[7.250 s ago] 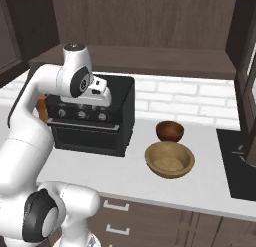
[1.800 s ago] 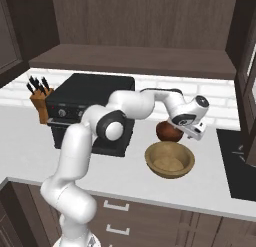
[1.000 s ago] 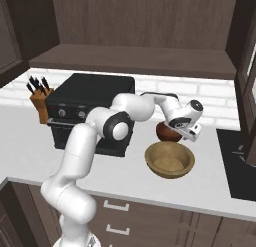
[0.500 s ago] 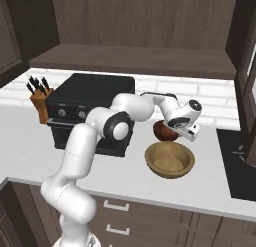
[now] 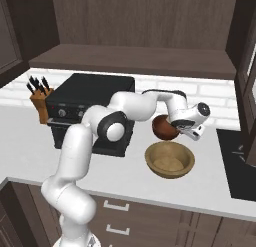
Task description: Pick up the bowls on the counter and stack them on top of one another in the open cabinet. Place the smaller bowl on top of the larger bowl.
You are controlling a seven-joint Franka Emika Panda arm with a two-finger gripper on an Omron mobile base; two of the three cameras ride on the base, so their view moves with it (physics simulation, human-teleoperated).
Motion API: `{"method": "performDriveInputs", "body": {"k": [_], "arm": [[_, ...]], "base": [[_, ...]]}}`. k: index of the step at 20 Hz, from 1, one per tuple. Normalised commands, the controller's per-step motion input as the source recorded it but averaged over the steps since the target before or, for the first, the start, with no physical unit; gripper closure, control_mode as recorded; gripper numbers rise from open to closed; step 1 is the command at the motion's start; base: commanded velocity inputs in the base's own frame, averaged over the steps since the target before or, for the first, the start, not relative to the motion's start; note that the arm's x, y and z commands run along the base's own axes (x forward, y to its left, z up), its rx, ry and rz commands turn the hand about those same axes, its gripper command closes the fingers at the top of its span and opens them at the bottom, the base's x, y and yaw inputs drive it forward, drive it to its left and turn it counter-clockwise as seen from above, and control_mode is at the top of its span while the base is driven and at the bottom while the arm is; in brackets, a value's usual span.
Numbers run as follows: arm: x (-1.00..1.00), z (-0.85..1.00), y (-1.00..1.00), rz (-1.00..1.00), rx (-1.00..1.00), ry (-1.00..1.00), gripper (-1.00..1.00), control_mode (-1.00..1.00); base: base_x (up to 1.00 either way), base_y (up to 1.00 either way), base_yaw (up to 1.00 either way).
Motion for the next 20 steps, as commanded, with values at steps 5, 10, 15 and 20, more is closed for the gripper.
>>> {"method": "performDriveInputs", "body": {"k": [5, 10, 15, 20], "arm": [[-0.79, 0.74, -0.09, -0.08, 0.02, -0.18, 1.00, -1.00], [-0.73, 0.66, -0.03, -0.09, -0.01, 0.10, 1.00, -1.00], [-0.61, -0.06, 0.00, -0.02, -0.09, 0.35, 1.00, -1.00], [-0.57, -0.33, -0.09, 0.00, -0.04, 0.10, 1.00, -1.00]], "base": [[0.00, 0.00, 0.00], [0.00, 0.00, 0.00], [0.00, 0.00, 0.00], [0.00, 0.00, 0.00]]}}
